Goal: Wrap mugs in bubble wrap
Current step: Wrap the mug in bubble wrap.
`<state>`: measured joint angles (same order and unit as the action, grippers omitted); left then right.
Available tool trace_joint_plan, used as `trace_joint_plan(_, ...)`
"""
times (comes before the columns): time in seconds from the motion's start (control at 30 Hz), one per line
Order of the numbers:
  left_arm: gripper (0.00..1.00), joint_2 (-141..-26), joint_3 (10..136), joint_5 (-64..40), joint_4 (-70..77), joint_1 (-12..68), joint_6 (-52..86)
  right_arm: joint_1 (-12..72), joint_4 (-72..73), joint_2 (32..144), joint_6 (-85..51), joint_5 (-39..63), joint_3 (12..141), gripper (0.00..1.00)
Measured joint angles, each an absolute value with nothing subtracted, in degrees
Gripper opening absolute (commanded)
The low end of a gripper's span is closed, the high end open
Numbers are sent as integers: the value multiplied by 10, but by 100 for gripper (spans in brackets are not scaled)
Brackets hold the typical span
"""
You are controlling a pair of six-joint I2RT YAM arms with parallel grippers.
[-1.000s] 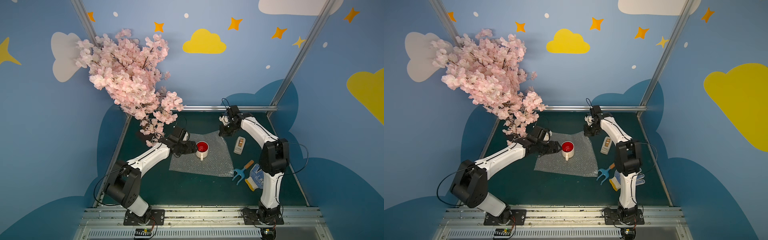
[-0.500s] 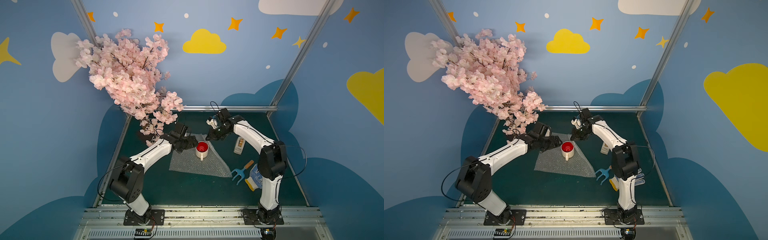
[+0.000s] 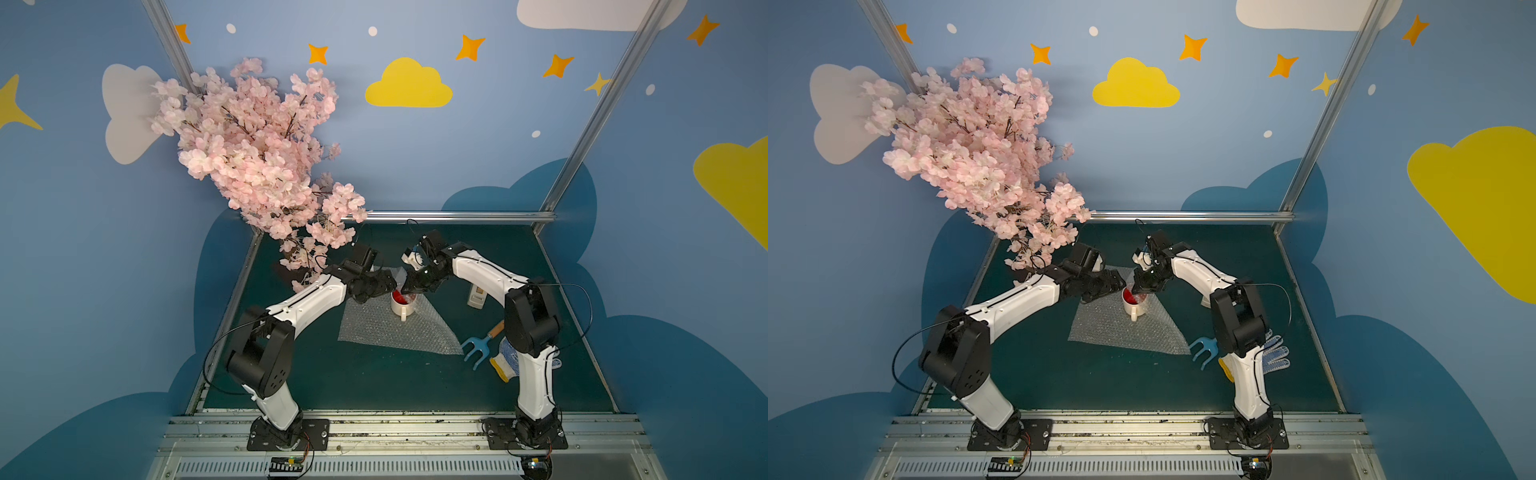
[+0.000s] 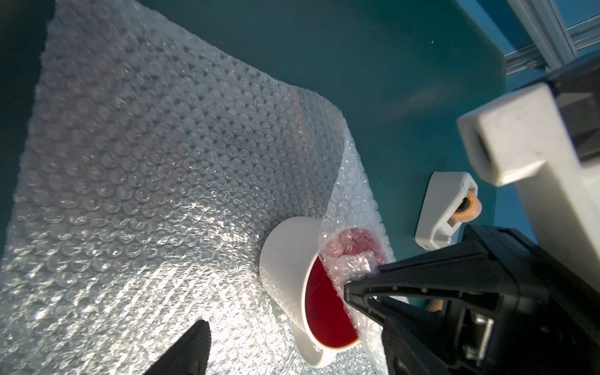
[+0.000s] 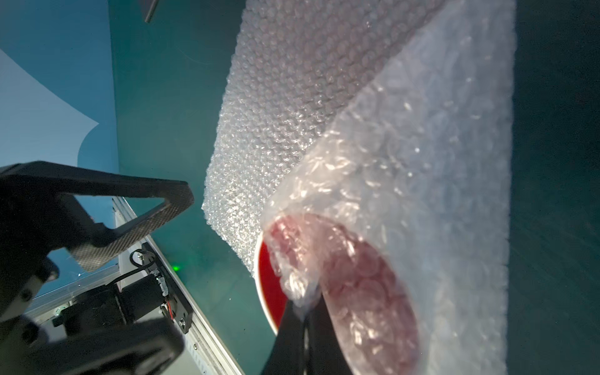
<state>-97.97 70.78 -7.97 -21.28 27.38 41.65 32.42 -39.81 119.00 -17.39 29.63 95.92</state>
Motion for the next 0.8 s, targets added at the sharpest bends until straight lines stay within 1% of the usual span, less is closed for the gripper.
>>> trace_joint_plan(0.13, 84, -996, 708, -84, -210, 274, 419, 324, -383, 1193, -181, 297, 948, 13)
trace_joint_plan(0.33, 84, -1027, 731, -88, -210, 274, 427, 324, -364, 1193, -188, 302, 934, 20)
trace_joint_plan(0.6, 84, -1073, 785, -93, -218, 274, 434, 324, -358, 1193, -192, 307, 931, 20)
trace_joint_plan(0.8, 83, -1096, 793, -99, -222, 273, 435, 325, -358, 1191, -192, 309, 928, 23)
